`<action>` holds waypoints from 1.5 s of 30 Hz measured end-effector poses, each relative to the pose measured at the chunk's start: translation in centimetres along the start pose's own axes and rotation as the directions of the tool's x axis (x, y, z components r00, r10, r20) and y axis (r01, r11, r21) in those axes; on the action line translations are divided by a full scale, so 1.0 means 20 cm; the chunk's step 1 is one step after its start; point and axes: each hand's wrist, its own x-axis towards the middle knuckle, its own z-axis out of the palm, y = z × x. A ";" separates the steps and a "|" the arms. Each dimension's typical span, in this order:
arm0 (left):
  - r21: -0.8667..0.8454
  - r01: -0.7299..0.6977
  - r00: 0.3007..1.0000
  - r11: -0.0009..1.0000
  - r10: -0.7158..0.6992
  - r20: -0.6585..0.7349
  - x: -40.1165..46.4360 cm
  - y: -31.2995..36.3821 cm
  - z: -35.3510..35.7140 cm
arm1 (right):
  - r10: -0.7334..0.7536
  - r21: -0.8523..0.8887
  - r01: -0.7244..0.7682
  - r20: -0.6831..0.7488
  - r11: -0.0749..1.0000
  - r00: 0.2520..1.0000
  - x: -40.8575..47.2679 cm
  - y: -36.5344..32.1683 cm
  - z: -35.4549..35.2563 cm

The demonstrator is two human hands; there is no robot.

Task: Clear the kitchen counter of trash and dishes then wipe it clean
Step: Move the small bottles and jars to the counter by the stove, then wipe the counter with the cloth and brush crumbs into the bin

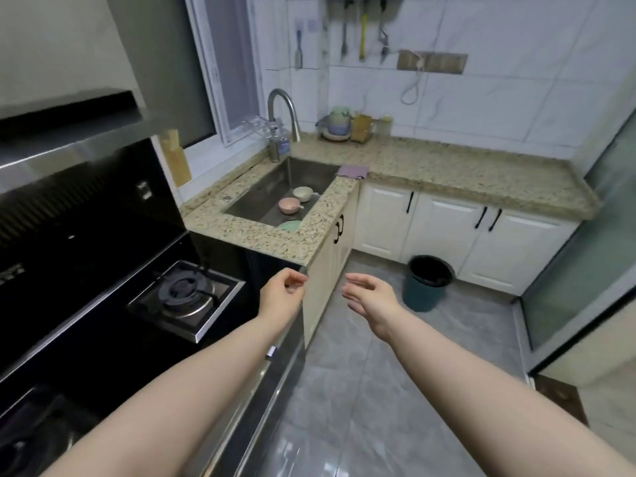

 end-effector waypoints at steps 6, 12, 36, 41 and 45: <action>0.005 0.003 0.994 1.000 -0.003 0.105 0.18 0.05 0.28 | 0.020 0.016 -0.018 -0.119 1.000 0.993 0.11 0.02 -0.23; -0.052 -0.028 0.972 0.998 0.039 0.230 0.45 0.07 0.55 | 0.006 0.016 -0.002 -0.232 1.000 0.973 0.41 -0.05 -0.37; -0.152 -0.045 0.855 0.987 0.117 0.505 1.45 0.36 1.03 | -0.070 -0.171 0.003 -0.386 0.985 0.920 1.38 -0.54 -0.51; -0.125 0.006 0.843 0.992 0.062 0.534 1.64 0.42 1.14 | -0.061 -0.169 0.012 -0.285 0.986 0.957 1.67 -0.65 -0.53; -0.101 0.058 0.871 0.993 -0.001 0.491 1.83 0.51 1.26 | -0.051 -0.145 0.023 -0.193 0.989 0.980 1.95 -0.80 -0.59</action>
